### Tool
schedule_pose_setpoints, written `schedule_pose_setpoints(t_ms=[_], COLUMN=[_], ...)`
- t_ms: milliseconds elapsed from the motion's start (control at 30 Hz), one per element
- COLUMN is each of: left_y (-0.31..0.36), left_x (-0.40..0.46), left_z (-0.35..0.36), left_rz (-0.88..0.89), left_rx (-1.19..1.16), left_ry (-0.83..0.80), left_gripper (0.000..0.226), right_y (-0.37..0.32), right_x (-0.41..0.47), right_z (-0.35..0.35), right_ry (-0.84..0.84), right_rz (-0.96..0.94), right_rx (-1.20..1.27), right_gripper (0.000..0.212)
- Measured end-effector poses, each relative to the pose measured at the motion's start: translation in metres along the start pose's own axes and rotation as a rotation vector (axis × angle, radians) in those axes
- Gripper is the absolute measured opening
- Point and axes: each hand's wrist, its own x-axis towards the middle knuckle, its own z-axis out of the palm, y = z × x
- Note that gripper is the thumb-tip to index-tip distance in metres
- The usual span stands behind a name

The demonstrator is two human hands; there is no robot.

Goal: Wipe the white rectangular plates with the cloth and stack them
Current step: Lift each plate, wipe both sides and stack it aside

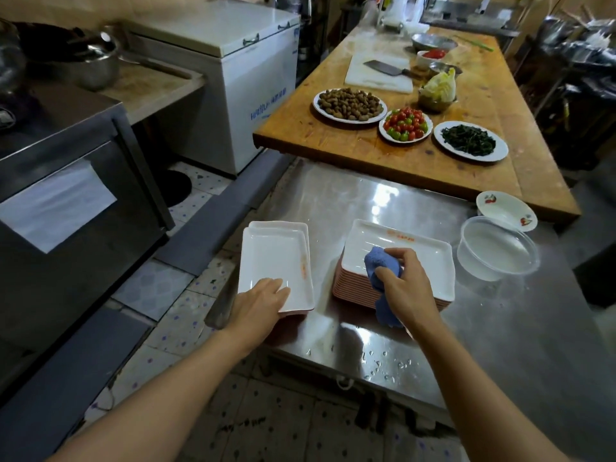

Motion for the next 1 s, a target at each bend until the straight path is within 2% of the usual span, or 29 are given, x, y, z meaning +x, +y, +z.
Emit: schedule_pose_setpoints(t_ms=[267,433,600,800,867,933,1000], left_y=[-0.008,0.0,0.032,0.074,0.08,0.081,0.08], left_x=[0.016,0.03,0.063,0.105,0.115,0.12,0.122], left_z=[0.012,0.002,-0.019,-0.031,-0.03,-0.026,-0.023], left_rz=[-0.065,-0.106,-0.155,-0.219,-0.26,-0.262,-0.25], left_rx=[-0.035,-0.023,-0.285,-0.525,-0.562,-0.58,-0.588], left_ry=[-0.138,-0.149,-0.029,-0.016,-0.051,-0.089,-0.112], left_gripper=[0.06,0.05,0.052,0.048,0.047,0.046,0.046], right_y=[0.011,0.015,0.019,0.04,0.052,0.063,0.07], right_x=[0.003,0.004,0.017,0.048,0.054,0.055,0.052], right_z=[-0.007,-0.016,-0.039,-0.058,-0.06,-0.06,-0.062], right_ry=[0.032,0.092,0.199,0.33,0.287,0.15,0.085], right_rz=[0.01,0.015,-0.023,0.054,0.114,0.175,0.127], right_rx=[-0.056,-0.057,-0.036,-0.089,-0.151,-0.268,-0.439], right_gripper=[0.027,0.028,0.023,0.019,0.023,0.039,0.047])
